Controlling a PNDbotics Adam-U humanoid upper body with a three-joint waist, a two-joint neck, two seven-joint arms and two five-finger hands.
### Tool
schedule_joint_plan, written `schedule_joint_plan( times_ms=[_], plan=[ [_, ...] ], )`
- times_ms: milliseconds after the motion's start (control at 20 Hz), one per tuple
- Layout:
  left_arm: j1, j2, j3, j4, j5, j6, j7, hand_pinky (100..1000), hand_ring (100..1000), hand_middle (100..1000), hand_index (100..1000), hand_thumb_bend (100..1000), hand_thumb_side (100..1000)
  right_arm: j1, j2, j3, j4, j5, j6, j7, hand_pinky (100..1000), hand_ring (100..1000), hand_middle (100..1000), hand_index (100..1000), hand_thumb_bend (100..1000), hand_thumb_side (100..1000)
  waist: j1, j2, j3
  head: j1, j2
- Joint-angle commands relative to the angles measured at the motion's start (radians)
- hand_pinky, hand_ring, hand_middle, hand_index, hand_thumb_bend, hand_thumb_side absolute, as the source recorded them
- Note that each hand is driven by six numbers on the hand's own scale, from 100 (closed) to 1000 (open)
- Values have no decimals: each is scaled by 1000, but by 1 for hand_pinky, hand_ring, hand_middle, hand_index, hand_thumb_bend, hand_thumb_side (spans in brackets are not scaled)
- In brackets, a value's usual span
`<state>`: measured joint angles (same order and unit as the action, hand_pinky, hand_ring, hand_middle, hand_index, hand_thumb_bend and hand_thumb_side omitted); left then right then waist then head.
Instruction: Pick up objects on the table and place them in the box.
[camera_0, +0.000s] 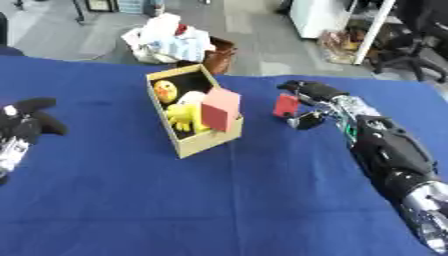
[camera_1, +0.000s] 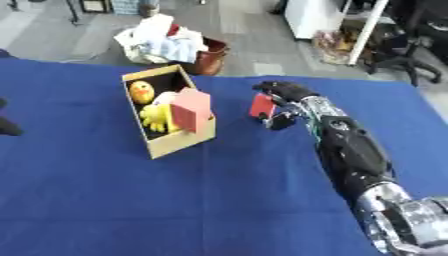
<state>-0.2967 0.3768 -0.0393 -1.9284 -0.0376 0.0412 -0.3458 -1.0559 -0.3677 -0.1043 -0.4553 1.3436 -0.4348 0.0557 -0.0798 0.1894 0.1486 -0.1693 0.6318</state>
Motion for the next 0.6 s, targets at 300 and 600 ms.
schedule_joint_plan(
  times_ms=[300,600],
  plan=[
    [-12,9,-1,-12,-2,-2,-3,841,721,609,880,100,736,-14,-18,-1,31,-7,25,23,823,890,919,1000,100,250,26,3,3,-3,5],
    [-14,8,-2,-13,-2,-2,-4,840,722,609,880,100,734,-7,-10,1,49,-8,47,60,809,872,885,1000,100,299,27,5,4,-3,10]
  ],
)
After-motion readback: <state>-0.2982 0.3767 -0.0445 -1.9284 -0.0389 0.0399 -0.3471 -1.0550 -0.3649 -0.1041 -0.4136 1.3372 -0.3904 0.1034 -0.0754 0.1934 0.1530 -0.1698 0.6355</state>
